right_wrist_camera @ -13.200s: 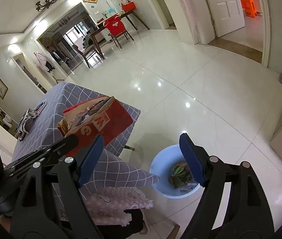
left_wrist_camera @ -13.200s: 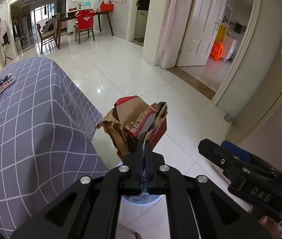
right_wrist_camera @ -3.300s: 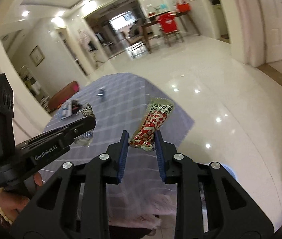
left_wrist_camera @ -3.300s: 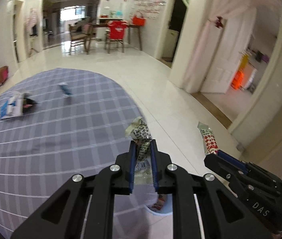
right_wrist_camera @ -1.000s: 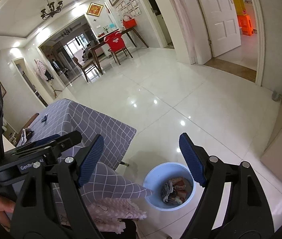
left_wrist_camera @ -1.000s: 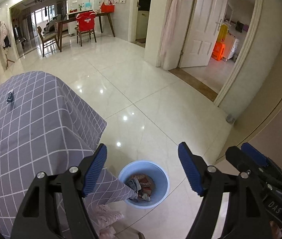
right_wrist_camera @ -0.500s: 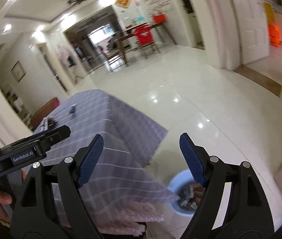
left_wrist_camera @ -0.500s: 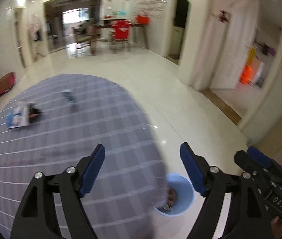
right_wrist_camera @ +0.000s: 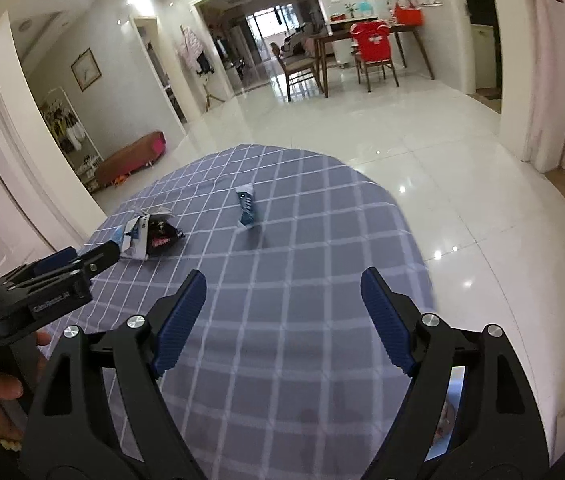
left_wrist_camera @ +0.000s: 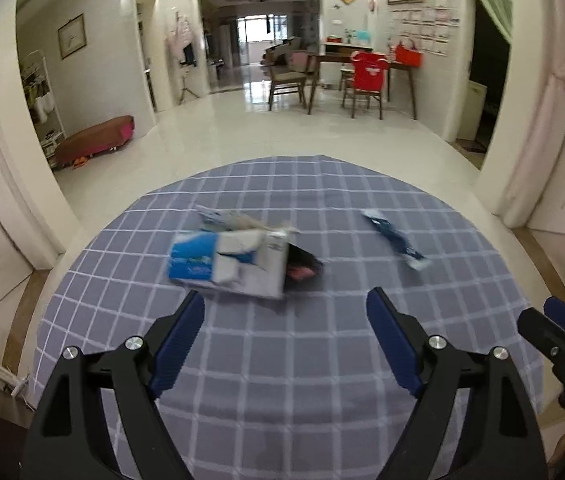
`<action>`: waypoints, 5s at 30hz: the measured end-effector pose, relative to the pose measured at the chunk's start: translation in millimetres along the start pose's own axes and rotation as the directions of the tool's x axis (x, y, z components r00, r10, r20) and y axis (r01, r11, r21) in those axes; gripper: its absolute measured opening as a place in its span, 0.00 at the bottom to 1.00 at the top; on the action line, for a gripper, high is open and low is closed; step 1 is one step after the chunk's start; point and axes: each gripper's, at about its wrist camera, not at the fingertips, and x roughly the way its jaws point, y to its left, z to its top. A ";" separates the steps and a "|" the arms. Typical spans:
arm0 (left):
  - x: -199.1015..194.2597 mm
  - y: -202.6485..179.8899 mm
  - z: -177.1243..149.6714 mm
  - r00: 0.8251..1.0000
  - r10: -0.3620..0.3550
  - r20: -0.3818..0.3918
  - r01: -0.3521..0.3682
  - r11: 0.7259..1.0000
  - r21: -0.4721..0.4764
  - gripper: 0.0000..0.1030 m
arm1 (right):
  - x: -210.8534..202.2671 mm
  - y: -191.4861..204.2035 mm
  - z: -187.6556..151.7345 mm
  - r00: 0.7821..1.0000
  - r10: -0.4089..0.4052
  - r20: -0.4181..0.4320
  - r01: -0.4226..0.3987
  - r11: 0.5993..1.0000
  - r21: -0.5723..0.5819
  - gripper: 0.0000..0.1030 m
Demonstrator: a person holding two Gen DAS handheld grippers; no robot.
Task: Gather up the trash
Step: 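Grasp the white paper with the left gripper while the right grasps the blue tube, then carry the white paper with the left gripper while the right carries the blue tube to the bucket, then drop the white paper into the bucket with the left gripper while the right drops the blue tube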
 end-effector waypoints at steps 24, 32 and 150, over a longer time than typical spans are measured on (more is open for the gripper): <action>62.8 7.9 17.3 0.989 0.133 0.059 -0.141 0.976 0.164 0.26 | 125.4 48.8 33.5 0.989 -0.070 -0.131 0.047 0.984 -0.172 0.17; -1.3 55.4 -0.3 0.982 0.127 0.138 -0.132 0.991 0.028 0.05 | 74.0 59.9 22.3 0.996 0.037 -0.079 -0.049 0.988 -0.150 0.10; -70.9 -357.7 -172.7 0.868 -0.477 -0.142 0.492 0.783 0.379 0.02 | -207.9 -226.9 -191.5 0.942 -0.310 0.125 0.239 0.887 0.395 0.77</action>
